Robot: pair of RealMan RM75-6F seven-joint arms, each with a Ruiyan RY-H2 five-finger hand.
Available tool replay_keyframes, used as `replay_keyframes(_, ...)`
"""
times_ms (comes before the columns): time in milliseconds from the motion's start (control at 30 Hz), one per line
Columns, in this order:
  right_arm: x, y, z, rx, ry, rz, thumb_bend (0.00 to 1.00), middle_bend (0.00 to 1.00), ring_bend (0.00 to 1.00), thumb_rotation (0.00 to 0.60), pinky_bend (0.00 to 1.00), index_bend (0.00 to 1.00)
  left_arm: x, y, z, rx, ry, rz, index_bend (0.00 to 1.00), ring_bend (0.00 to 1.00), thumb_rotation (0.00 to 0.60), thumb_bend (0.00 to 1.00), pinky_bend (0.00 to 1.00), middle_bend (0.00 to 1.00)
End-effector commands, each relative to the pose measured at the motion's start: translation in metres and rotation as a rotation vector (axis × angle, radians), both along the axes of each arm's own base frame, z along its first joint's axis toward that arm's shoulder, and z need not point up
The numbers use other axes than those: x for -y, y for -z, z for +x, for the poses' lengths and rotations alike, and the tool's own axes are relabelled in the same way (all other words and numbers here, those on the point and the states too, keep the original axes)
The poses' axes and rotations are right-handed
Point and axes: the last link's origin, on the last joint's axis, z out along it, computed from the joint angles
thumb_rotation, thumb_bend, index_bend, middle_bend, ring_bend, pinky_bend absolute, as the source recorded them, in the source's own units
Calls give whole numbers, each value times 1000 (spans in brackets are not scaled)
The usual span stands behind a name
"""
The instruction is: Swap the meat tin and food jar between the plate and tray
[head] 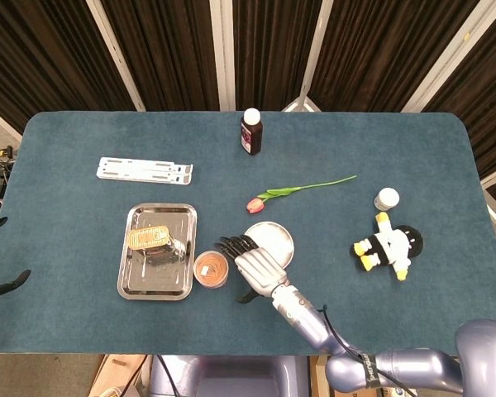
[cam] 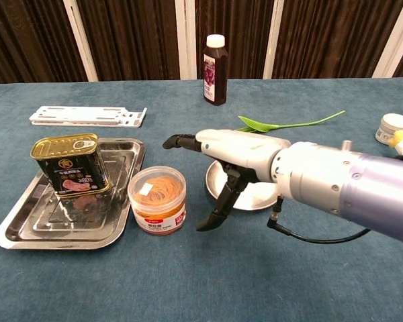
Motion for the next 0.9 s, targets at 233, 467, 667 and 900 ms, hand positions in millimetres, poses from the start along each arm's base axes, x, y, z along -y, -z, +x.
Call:
replay_keyframes(233,4,17,8,1,10,-17,43,180,238,600,0,151,-1,-5,-2,28,-11,31,179,0,600,141,97,51)
replay_keyframes(467,2,30,15,-3,2,-9,43,190,257,600,0,165,-2,-5,-3,40,-17,34,183,0,600,143,98,51)
replay_keyframes(667,4,38,23,0,-3,-7,43,226,287,600,0,185,-2,-6,-3,53,-21,43,197,0,600,155,98,55)
replay_keyframes(900,4,48,28,-11,-5,-15,34,346,363,600,0,311,-3,-7,-4,64,-30,47,210,0,600,156,100,56)
